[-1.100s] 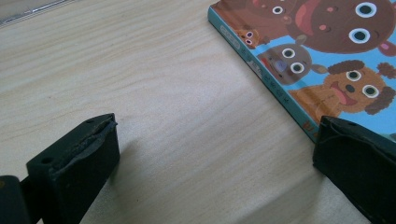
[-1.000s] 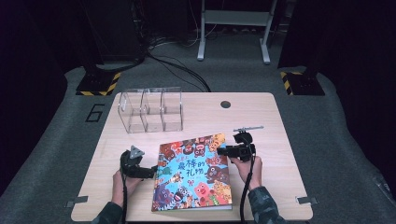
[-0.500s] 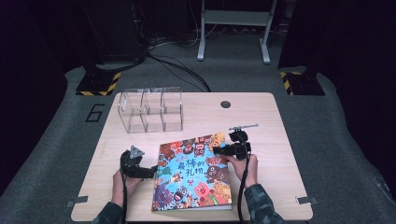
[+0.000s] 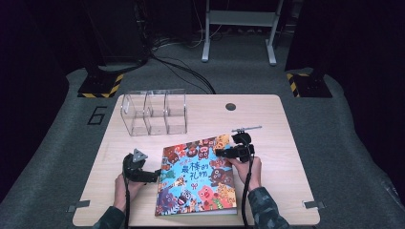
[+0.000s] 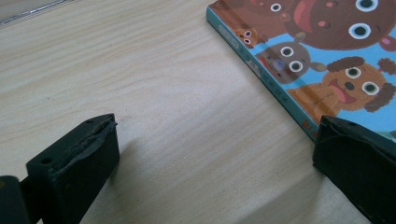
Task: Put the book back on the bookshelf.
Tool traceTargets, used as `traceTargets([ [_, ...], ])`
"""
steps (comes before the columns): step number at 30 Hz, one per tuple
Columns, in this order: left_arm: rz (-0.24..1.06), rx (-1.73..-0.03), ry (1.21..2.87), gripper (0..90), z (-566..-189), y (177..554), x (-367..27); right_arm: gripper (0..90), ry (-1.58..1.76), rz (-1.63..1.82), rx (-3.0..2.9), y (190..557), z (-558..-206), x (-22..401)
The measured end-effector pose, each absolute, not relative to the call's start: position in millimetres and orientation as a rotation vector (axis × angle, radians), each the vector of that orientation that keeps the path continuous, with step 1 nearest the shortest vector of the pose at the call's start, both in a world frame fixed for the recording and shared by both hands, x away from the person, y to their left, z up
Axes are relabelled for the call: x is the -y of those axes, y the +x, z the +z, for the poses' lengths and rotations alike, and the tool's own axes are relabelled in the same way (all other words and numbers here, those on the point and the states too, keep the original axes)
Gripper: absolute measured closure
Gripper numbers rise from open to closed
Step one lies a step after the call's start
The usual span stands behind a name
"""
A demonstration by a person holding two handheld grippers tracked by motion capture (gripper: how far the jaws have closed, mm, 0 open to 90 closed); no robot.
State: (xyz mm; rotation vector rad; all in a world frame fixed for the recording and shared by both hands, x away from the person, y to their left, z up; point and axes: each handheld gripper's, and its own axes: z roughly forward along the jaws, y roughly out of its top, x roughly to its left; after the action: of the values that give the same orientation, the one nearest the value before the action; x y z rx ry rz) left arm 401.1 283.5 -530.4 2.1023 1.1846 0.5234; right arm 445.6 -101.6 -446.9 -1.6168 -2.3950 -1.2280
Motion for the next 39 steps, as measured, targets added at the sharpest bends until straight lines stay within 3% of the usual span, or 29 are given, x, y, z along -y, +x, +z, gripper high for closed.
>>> traceTargets([
  [10, 0.411, -1.238, 2.003, 0.0, -526.6, 394.5, -276.9, 50.2, -1.603, -1.229, 2.431, 444.4, -438.5, 97.5],
  [21, 0.391, -1.225, 1.969, 0.0, -529.1, 396.4, -278.2, 48.0, -1.588, -1.217, 2.461, 446.1, -434.0, 92.9],
  [31, 0.419, -1.21, 1.974, 0.0, -531.0, 396.7, -278.6, 40.8, -1.577, -1.167, 2.464, 452.2, -430.6, 83.1],
  [39, 0.422, -1.209, 1.982, 0.0, -530.7, 396.5, -278.9, 24.6, -1.525, -1.11, 2.501, 460.1, -433.0, 68.0],
])
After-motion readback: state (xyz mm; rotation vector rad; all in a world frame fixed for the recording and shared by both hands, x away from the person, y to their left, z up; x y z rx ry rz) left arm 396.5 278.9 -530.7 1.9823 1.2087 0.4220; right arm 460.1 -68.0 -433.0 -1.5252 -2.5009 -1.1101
